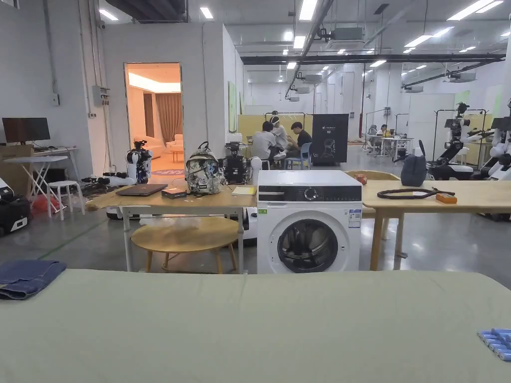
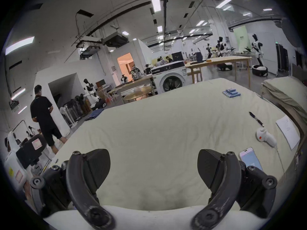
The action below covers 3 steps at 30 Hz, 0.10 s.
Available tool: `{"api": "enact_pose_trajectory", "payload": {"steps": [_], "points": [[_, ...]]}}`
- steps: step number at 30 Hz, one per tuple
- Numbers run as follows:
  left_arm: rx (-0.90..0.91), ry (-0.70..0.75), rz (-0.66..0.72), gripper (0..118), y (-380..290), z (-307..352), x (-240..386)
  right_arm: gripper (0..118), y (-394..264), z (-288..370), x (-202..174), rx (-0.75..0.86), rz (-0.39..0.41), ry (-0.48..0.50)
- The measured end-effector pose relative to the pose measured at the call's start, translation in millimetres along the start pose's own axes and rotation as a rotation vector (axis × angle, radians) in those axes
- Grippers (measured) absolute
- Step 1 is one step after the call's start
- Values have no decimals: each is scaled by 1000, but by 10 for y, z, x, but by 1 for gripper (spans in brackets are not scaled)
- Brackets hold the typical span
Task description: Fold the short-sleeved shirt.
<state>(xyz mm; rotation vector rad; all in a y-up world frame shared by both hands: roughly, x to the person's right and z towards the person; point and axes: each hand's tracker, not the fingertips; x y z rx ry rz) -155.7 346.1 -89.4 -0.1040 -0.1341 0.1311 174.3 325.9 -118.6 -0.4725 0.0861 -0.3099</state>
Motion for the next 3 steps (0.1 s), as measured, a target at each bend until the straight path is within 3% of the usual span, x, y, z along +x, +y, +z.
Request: {"api": "enact_pose_trajectory", "payload": {"steps": [2, 3], "points": [[-2, 2, -2, 107, -9, 4, 4, 107, 26, -26, 3, -23, 3, -61], [-3, 2, -4, 107, -12, 2, 5, 107, 14, -26, 17, -1, 4, -43]]}}
